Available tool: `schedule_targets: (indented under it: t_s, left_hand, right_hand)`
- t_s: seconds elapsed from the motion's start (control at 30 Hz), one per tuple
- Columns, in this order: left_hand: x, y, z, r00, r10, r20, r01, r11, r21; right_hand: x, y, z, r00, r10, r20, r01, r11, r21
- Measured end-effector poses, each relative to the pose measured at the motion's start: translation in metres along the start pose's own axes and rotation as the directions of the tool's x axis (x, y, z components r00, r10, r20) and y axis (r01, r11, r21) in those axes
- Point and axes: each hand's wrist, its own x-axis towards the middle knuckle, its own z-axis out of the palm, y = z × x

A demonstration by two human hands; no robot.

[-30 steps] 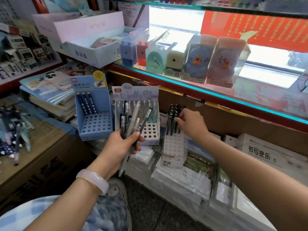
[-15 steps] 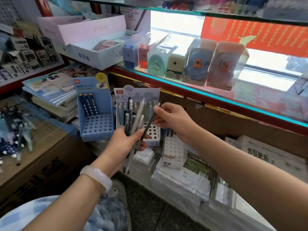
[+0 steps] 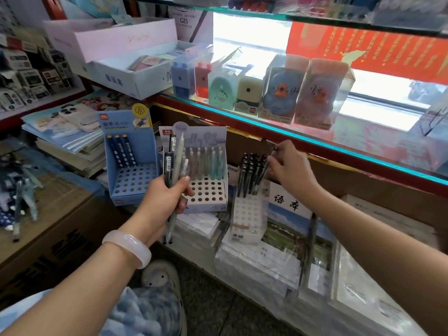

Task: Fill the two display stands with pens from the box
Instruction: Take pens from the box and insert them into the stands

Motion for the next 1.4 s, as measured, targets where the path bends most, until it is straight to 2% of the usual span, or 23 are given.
schedule_targets:
  t_s: [0.23, 0.4, 0.67, 0.73, 0.8, 0.87, 0.9, 0.97, 1.03, 1.1, 1.17, 1.27, 1.4]
  left_hand:
    - [-0.004, 0.000, 0.003, 0.998, -0.061, 0.032, 0.061, 0.998, -0.005]
    - [-0.004, -0.001, 0.003, 0.997, -0.066, 0.045, 0.066, 0.998, 0.011]
    - [-0.011, -0.002, 0.004, 0.995, -0.020, 0.100, 0.019, 1.000, 0.011]
    - [-0.012, -0.001, 0.001, 0.994, -0.015, 0.113, 0.016, 1.000, -0.011]
    - [-0.013, -0.001, -0.001, 0.993, -0.010, 0.121, 0.014, 1.000, -0.028]
    - [-0.013, 0.000, -0.002, 0.992, -0.010, 0.122, 0.016, 0.999, -0.048]
    - [-0.014, 0.000, -0.001, 0.992, -0.009, 0.129, 0.016, 0.998, -0.056]
    - [-0.016, 0.002, 0.003, 0.988, 0.004, 0.156, 0.006, 0.998, -0.063]
    - [-0.018, 0.003, 0.007, 0.984, 0.021, 0.178, -0.011, 0.998, -0.058]
    - [-0.019, 0.003, 0.007, 0.981, 0.025, 0.191, -0.018, 0.999, -0.038]
    - [-0.019, 0.002, 0.005, 0.980, 0.013, 0.197, -0.003, 0.999, -0.051]
    - [-0.019, 0.003, 0.000, 0.983, -0.038, 0.178, 0.068, 0.984, -0.165]
    - [-0.012, 0.000, -0.014, 0.993, -0.112, 0.036, 0.117, 0.974, -0.193]
  right_hand:
    - [-0.004, 0.001, 0.028, 0.996, 0.053, 0.068, -0.043, 0.990, -0.135]
    - [-0.005, 0.002, 0.037, 0.982, 0.086, 0.167, -0.034, 0.955, -0.294]
    - [-0.005, 0.000, 0.045, 0.977, 0.148, 0.153, -0.077, 0.915, -0.396]
    - [-0.006, -0.001, 0.043, 0.974, 0.171, 0.151, -0.108, 0.930, -0.351]
    - [-0.009, -0.006, 0.038, 0.989, 0.143, 0.039, -0.127, 0.956, -0.265]
    - [-0.009, -0.022, 0.030, 0.996, 0.074, -0.051, -0.079, 0.990, -0.116]
    - [-0.009, -0.033, 0.027, 0.998, 0.059, -0.018, -0.060, 0.998, -0.018]
    - [-0.013, -0.057, 0.025, 0.981, 0.025, 0.191, -0.059, 0.983, 0.176]
    - [-0.020, -0.075, 0.030, 0.912, -0.022, 0.409, -0.111, 0.948, 0.297]
    - [-0.024, -0.083, 0.038, 0.865, -0.040, 0.500, -0.162, 0.921, 0.355]
    - [-0.024, -0.086, 0.046, 0.856, -0.027, 0.517, -0.206, 0.899, 0.388]
    - [-0.022, -0.089, 0.052, 0.869, -0.021, 0.494, -0.231, 0.866, 0.443]
    - [-0.008, -0.097, 0.044, 0.919, 0.032, 0.392, -0.283, 0.747, 0.602]
